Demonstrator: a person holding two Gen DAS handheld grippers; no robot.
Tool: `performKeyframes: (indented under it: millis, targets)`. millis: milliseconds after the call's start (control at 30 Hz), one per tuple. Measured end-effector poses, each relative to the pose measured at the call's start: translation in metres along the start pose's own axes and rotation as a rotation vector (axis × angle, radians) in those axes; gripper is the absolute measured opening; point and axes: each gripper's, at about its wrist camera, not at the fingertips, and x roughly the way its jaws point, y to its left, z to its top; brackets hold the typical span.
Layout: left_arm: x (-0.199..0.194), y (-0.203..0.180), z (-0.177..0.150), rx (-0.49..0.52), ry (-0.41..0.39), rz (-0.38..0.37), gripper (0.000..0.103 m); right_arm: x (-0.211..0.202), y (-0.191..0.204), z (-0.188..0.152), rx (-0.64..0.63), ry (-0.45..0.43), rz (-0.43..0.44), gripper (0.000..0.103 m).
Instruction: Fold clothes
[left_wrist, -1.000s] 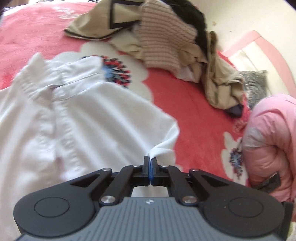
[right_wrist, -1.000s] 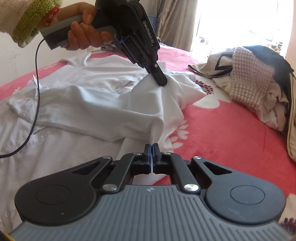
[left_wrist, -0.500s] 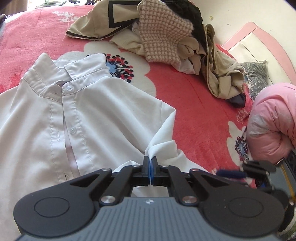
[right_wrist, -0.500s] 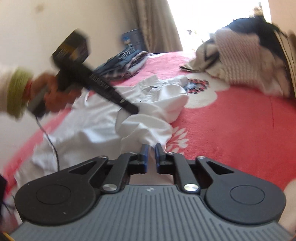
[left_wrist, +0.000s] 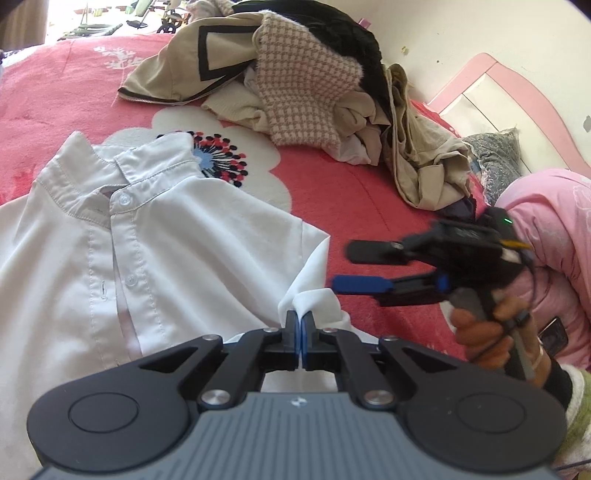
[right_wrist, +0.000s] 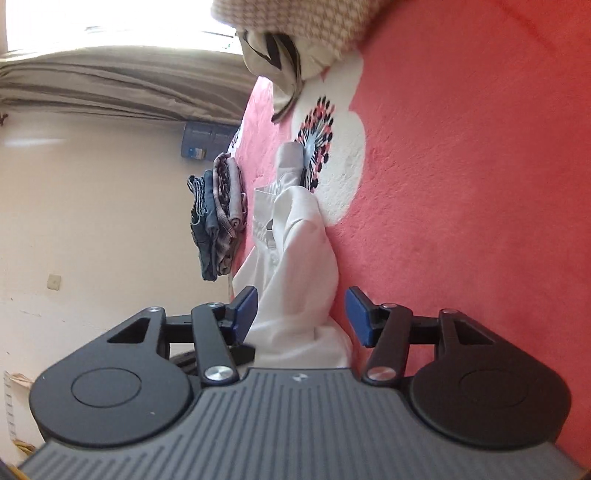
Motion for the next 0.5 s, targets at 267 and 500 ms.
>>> performKeyframes:
  millis: [267, 500]
  targets:
    - [0.005, -0.013, 0.002, 0.081, 0.033, 0.028, 0.023, 0.027, 0.035, 0.019, -0.105, -0.057, 0.080, 0.003]
    - [0.002, -0.029, 0.030, 0.119, -0.067, 0.056, 0.055, 0.032, 0.078, 0.017, -0.332, -0.094, -0.004, 0.003]
